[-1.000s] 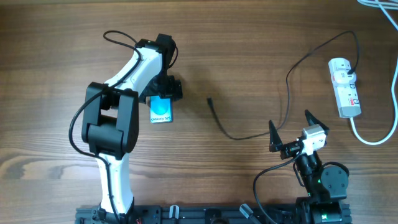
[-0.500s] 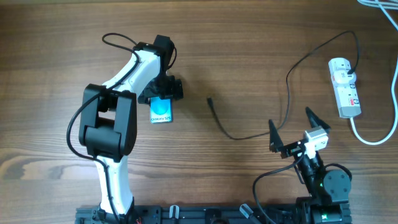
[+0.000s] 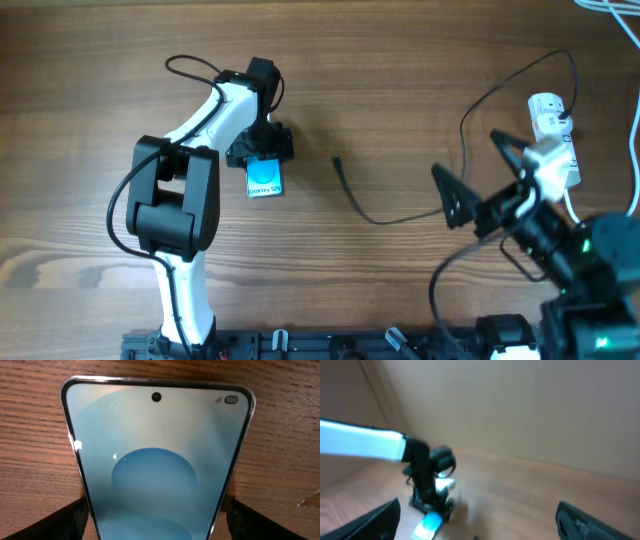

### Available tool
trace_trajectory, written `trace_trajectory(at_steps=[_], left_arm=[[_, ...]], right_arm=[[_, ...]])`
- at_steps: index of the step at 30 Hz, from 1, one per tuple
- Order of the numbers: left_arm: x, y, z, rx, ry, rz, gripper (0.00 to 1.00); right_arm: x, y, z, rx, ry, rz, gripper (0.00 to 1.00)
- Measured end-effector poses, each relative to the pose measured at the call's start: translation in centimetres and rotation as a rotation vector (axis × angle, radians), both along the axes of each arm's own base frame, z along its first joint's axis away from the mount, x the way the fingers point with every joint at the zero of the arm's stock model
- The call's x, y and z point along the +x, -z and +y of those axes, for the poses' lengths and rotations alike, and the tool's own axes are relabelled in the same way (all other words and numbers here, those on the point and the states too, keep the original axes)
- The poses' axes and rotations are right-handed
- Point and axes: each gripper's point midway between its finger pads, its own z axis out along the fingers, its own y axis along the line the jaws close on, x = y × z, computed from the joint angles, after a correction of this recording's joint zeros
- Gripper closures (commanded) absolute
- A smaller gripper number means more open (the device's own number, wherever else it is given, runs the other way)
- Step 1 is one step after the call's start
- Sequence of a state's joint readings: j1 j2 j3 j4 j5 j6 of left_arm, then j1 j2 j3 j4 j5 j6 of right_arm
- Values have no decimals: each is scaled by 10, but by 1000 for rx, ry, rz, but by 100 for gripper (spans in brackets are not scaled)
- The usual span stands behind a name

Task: Plug charger to phone and switch on socket
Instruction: 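Move the right gripper toward the phone held by the left gripper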

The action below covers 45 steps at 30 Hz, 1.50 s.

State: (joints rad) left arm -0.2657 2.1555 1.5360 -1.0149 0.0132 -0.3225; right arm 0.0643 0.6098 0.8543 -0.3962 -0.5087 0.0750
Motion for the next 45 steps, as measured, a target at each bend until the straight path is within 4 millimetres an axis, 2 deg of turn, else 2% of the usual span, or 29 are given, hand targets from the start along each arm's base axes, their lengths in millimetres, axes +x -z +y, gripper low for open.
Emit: trace_trajectory(at_steps=[1, 2, 3, 4, 7, 12, 14, 15, 18, 20, 23, 24, 25, 26, 28, 31, 35, 41, 43, 45], left_arm=[[0, 0, 0, -1, 1, -1, 0], [0, 0, 0, -1, 2, -2, 0], [0, 0, 0, -2, 3, -2, 0], [1, 0, -1, -3, 3, -3, 0], [6, 0, -2, -6, 4, -25, 0], [16, 0, -3, -2, 3, -67, 0], [16, 0, -3, -2, 3, -68, 0], [16, 0, -3, -2, 3, -68, 4], [17, 0, -3, 0, 3, -72, 13], [18, 0, -2, 2, 4, -77, 23], [18, 0, -2, 2, 4, -78, 21], [18, 0, -2, 3, 4, -77, 18], [18, 0, -2, 6, 4, -77, 17], [18, 0, -2, 6, 3, -76, 18], [17, 0, -1, 7, 3, -72, 22], [16, 0, -1, 6, 4, -69, 27], [14, -1, -3, -5, 35, -59, 30], [1, -4, -4, -120, 99, 15, 30], [-2, -6, -5, -174, 91, 34, 30], [-6, -8, -9, -220, 94, 52, 30]], right_arm=[[9, -6, 3, 8, -14, 27, 0], [18, -2, 9, 42, -47, 90, 5], [21, 6, 15, 67, -81, 145, 13], [22, 14, 23, 86, -132, 193, 17], [25, 53, 41, 131, -250, 404, 17], [29, 125, 75, 95, -357, 700, 16], [25, 150, 94, 59, -403, 783, 3], [22, 166, 107, 24, -427, 829, 0], [11, 200, 134, -68, -466, 907, 0], [6, 226, 158, -118, -477, 955, 0], [6, 257, 196, -120, -496, 992, 0], [3, 267, 204, -123, -498, 1017, 0], [-7, 286, 215, -141, -504, 1069, 0], [-14, 295, 222, -152, -510, 1094, 0], [-23, 304, 229, -167, -524, 1116, 0], [-19, 301, 234, -152, -528, 1090, 0], [-1, 294, 241, -122, -510, 1005, 0], [32, 286, 235, -41, -440, 963, 0], [34, 295, 241, -15, -453, 976, 0], [32, 316, 246, 1, -468, 1026, 1]])
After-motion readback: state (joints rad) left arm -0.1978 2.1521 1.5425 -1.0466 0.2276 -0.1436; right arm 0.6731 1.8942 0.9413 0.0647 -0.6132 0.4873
